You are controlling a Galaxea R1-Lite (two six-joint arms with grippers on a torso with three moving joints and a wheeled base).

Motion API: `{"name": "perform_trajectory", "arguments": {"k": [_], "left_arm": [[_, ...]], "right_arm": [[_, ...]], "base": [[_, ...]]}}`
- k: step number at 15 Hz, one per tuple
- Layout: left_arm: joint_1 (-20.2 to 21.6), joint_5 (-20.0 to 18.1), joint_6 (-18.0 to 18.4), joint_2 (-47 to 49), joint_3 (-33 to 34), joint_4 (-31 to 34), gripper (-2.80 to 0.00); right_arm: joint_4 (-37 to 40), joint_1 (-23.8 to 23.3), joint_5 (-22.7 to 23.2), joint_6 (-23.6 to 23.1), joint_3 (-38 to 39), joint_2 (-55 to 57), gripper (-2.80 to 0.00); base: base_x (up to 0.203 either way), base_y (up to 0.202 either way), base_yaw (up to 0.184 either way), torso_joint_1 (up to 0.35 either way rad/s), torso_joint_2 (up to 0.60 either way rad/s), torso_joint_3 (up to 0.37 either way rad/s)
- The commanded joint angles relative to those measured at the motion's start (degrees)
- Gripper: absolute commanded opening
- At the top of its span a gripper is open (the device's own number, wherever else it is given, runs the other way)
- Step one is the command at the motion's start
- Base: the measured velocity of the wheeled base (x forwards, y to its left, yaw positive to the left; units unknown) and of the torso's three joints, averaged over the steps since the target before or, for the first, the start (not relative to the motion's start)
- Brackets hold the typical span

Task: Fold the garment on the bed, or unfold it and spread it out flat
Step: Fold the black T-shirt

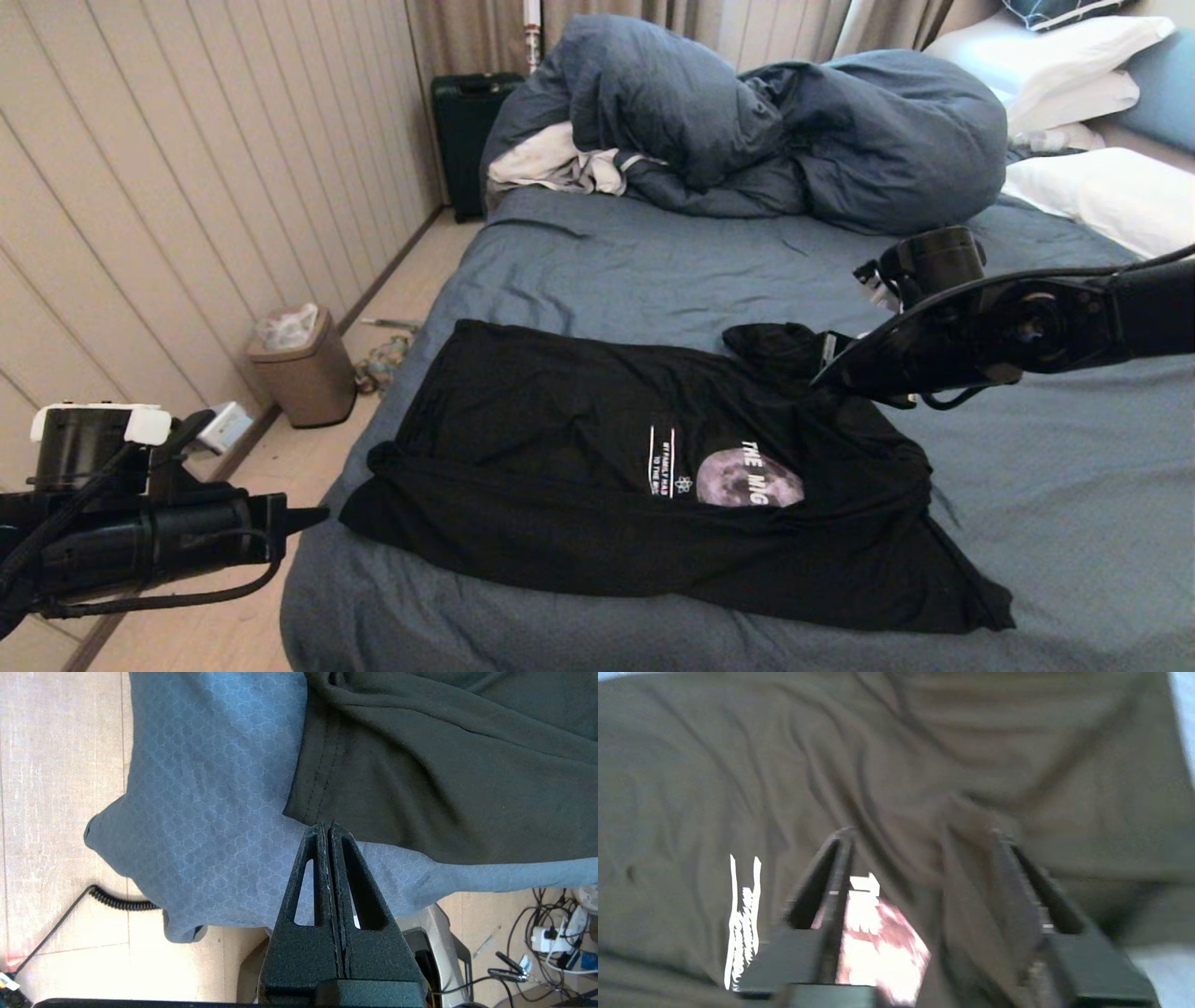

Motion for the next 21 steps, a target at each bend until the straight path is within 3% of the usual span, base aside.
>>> {"name": "perform_trajectory", "arguments": {"k": [1, 2, 3, 6, 10, 17, 18, 21], "left_arm": [[0.0, -0.1, -0.1, 0.0, 0.1, -0.2, -2.80], [0.0, -0.1, -0.1, 0.0, 0.1, -0.2, -2.80], [0.0, -0.1, -0.1, 0.0, 0.2, -0.2, -2.80], [0.0, -0.1, -0.1, 0.0, 0.2, -0.2, -2.80], [0.0, -0.1, -0.1, 0.2, 0.1, -0.2, -2.80], [0.0, -0.1, -0.2, 0.3, 0.1, -0.2, -2.80], [0.0, -0.1, -0.2, 0.3, 0.1, -0.2, -2.80], [0.0, -0.1, -0.1, 0.6, 0.0, -0.2, -2.80]], "right_arm": [[0.1, 0.1, 0.0, 0.1, 2.5, -3.6, 0.00], [0.1, 0.1, -0.1, 0.0, 5.0, -6.7, 0.00], [0.5, -0.1, -0.3, 0.0, 7.6, -9.9, -2.80], [3.1, -1.1, -0.7, -1.6, 17.1, -19.9, -2.80], [4.1, -4.8, -1.2, -8.0, 28.3, -29.3, -2.80], [3.6, -6.5, -1.2, -10.2, 30.4, -26.4, -2.80], [3.5, -6.4, -1.2, -10.1, 30.3, -24.9, 0.00], [0.4, -5.9, -1.3, -10.3, 30.7, -23.5, 0.00]], "base": [[0.000, 0.000, 0.000, 0.000, 0.00, 0.000], [0.000, 0.000, 0.000, 0.000, 0.00, 0.000], [0.000, 0.000, 0.000, 0.000, 0.00, 0.000], [0.000, 0.000, 0.000, 0.000, 0.00, 0.000], [0.000, 0.000, 0.000, 0.000, 0.00, 0.000], [0.000, 0.000, 0.000, 0.000, 0.00, 0.000], [0.000, 0.000, 0.000, 0.000, 0.00, 0.000], [0.000, 0.000, 0.000, 0.000, 0.00, 0.000]]}}
